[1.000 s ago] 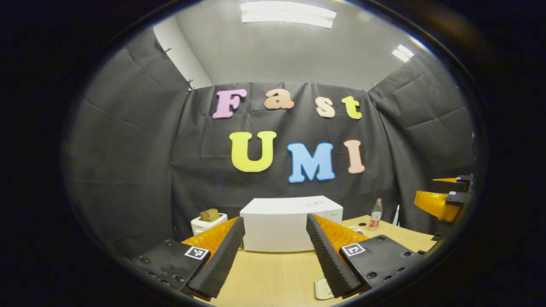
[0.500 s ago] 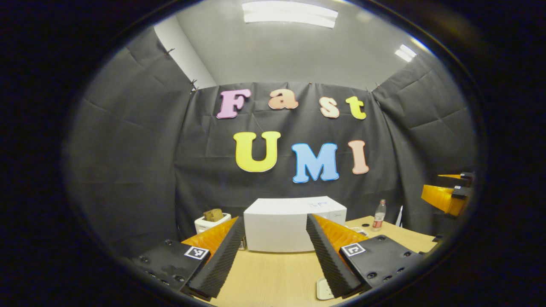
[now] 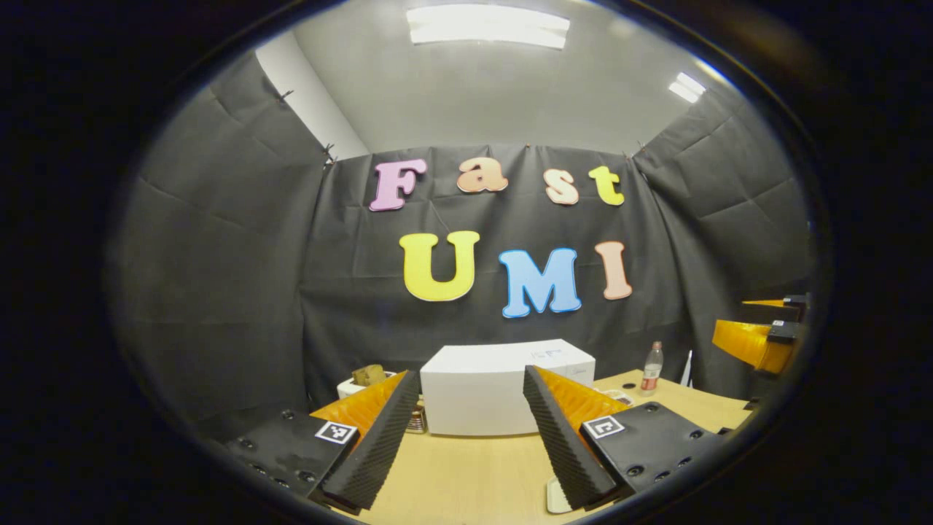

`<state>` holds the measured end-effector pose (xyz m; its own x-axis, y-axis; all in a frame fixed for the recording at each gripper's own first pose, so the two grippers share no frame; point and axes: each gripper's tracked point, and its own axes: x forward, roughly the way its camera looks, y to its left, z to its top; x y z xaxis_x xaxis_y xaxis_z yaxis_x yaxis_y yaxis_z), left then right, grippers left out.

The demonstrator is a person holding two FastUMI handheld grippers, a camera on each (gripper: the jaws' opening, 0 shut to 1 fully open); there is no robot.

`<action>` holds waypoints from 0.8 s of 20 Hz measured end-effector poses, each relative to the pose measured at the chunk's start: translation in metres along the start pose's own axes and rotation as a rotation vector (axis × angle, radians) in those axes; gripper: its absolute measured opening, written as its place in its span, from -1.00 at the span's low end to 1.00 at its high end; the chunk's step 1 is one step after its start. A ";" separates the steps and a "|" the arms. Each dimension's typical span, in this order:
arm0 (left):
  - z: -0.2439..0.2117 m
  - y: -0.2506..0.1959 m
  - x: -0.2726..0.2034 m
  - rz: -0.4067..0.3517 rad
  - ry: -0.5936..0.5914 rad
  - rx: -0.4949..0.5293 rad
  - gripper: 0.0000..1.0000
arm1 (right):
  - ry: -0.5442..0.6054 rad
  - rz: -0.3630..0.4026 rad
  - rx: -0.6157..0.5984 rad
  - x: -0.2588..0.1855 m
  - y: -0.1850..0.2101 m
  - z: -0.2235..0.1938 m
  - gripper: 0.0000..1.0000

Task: Open the microwave oven with the left hand, put the food in, and close the microwave oven.

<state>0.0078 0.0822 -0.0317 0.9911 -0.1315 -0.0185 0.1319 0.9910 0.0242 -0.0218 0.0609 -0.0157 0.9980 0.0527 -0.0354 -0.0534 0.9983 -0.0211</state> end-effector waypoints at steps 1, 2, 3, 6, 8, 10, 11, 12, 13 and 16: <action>0.002 0.001 0.000 0.004 -0.005 -0.003 0.93 | 0.006 0.003 0.005 0.001 0.001 -0.001 0.94; 0.003 0.001 0.000 0.007 -0.008 -0.009 0.91 | 0.010 0.005 0.008 0.002 0.001 -0.001 0.94; 0.003 0.001 0.000 0.009 -0.008 -0.015 0.89 | 0.011 0.004 0.009 0.003 0.000 -0.001 0.94; 0.003 0.004 -0.001 0.015 -0.008 -0.019 0.87 | -0.006 0.002 0.016 0.006 0.002 0.007 0.94; 0.006 0.006 0.000 0.017 -0.012 -0.012 0.87 | -0.018 0.003 0.022 0.007 0.003 0.010 0.94; 0.008 0.005 0.000 0.017 -0.013 -0.009 0.93 | -0.022 0.005 0.023 0.008 0.004 0.011 0.94; 0.010 0.004 0.000 0.016 -0.014 -0.009 0.93 | -0.021 0.008 0.024 0.008 0.004 0.011 0.94; 0.009 0.003 0.000 0.014 -0.016 -0.008 0.93 | -0.020 0.010 0.025 0.009 0.005 0.010 0.94; 0.009 0.003 0.000 0.013 -0.019 -0.006 0.93 | -0.020 0.009 0.024 0.009 0.005 0.010 0.94; 0.007 0.000 0.002 0.010 -0.016 -0.011 0.93 | -0.019 0.004 0.025 0.008 0.000 0.010 0.94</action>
<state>0.0099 0.0819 -0.0244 0.9925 -0.1219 -0.0020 0.1219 0.9925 0.0136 -0.0134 0.0620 -0.0059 0.9982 0.0569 -0.0163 -0.0569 0.9984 0.0036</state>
